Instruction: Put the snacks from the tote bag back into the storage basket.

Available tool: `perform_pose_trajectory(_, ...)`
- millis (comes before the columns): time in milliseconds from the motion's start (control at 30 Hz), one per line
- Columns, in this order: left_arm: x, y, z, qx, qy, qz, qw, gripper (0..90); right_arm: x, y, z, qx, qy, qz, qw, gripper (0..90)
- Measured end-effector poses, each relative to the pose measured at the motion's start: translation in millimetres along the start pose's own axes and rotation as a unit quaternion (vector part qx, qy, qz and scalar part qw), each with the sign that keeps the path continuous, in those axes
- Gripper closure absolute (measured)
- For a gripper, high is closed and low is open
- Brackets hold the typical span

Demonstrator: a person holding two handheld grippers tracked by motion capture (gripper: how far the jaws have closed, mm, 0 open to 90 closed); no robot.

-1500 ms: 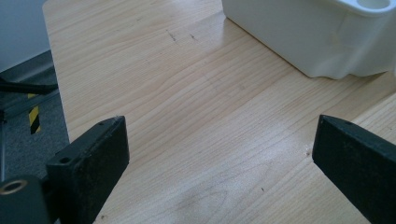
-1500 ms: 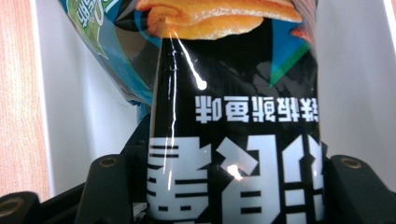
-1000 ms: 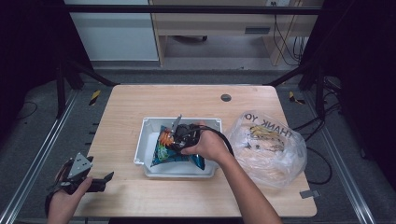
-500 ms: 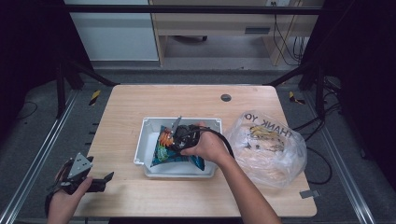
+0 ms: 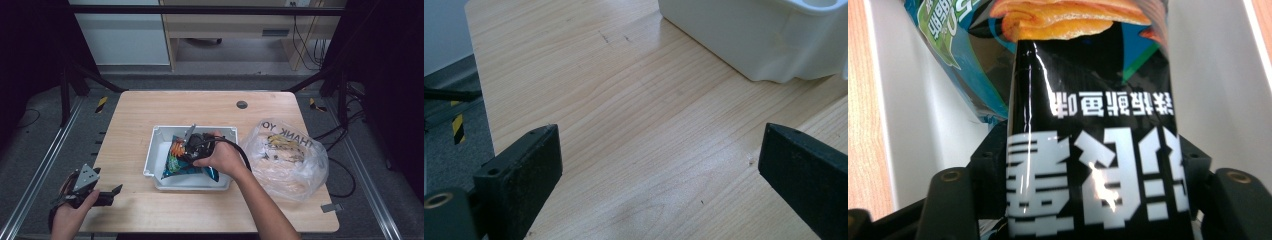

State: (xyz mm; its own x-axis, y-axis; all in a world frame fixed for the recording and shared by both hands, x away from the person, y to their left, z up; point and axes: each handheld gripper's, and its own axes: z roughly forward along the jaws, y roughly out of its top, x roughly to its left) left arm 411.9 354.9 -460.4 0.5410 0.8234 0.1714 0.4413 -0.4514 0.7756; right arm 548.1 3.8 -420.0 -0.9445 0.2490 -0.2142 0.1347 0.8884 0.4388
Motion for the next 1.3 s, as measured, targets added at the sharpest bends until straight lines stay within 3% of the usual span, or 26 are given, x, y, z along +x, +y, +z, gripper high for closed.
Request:
perform_pose_trajectory(333, -0.2, 0.0, 0.1, 0.001, 0.000, 0.001, 1.0000, 3.4, 0.1, 0.4, -4.2, -0.010, -0.011, 0.016, 0.9998, 23.5)
perform_pose_trajectory(933, -0.7, -0.1, 1.0, 0.006, 0.002, 0.004, 1.0000, 3.4, -1.1, -3.8, -29.3, -0.034, -0.033, 0.039, 0.9981, 11.3)
perform_pose_trajectory(1300, -1.6, 0.0, 1.8, 0.006, 0.004, 0.004, 1.0000, 3.4, 0.2, -11.5, -50.2, -0.066, -0.046, 0.068, 0.9944, 7.1)
